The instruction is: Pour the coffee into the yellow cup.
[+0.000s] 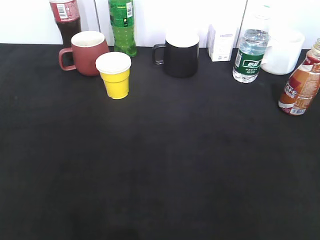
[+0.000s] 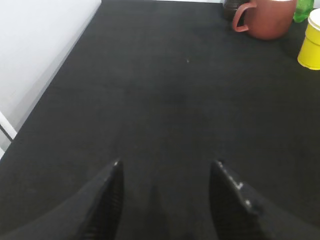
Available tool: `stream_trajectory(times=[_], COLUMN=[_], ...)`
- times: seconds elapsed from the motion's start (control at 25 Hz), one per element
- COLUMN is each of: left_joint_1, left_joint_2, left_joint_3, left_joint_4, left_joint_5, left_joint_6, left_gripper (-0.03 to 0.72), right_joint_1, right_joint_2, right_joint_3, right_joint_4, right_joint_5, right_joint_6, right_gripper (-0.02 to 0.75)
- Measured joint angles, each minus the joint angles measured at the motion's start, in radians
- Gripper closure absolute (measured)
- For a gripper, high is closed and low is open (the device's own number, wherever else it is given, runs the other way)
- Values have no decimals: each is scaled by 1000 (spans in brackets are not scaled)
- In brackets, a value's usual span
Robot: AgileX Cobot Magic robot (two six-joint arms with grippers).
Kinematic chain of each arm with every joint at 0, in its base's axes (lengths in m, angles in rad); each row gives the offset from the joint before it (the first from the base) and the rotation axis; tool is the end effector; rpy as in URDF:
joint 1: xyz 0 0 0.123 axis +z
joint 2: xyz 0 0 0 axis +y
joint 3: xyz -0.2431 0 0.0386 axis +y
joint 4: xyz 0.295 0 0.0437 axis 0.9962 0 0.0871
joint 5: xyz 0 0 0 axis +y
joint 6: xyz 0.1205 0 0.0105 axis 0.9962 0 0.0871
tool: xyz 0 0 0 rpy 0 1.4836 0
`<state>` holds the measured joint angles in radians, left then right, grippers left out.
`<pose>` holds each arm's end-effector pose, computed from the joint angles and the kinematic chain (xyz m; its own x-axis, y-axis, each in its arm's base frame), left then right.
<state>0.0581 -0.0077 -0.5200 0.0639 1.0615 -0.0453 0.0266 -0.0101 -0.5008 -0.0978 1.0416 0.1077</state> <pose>0.0979 0.0124 0.2939 -0.4288 -0.0391 -0.9025 -0.1143 0.9934 0.0113 0.1017 -0.0075 0.2900 -0.4235 0.0467 -0.9047 0.0744 0.9971 0.0167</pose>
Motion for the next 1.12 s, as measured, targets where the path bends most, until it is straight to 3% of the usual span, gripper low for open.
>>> stream_trajectory(times=[0.48, 0.64, 0.72, 0.8, 0.88, 1.12], left_joint_1=[0, 0, 0, -8, -98, -487], left_joint_2=[32, 233, 407, 572, 724, 1208], left_joint_3=[-18, -26, -26, -26, -26, 54], left_joint_4=[1, -36, -215, -297, -307, -315], left_joint_5=[-49, -472, -718, -910, -1068, -1602], left_joint_6=[0, 34, 182, 214, 217, 200], left_gripper=[271, 271, 271, 271, 271, 271], right_joint_1=[0, 0, 0, 0, 0, 0], right_joint_2=[0, 0, 0, 0, 0, 0], right_joint_3=[0, 0, 0, 0, 0, 0], right_joint_4=[0, 0, 0, 0, 0, 0], right_joint_5=[0, 0, 0, 0, 0, 0], right_joint_6=[0, 0, 0, 0, 0, 0], right_gripper=[149, 149, 149, 149, 149, 149])
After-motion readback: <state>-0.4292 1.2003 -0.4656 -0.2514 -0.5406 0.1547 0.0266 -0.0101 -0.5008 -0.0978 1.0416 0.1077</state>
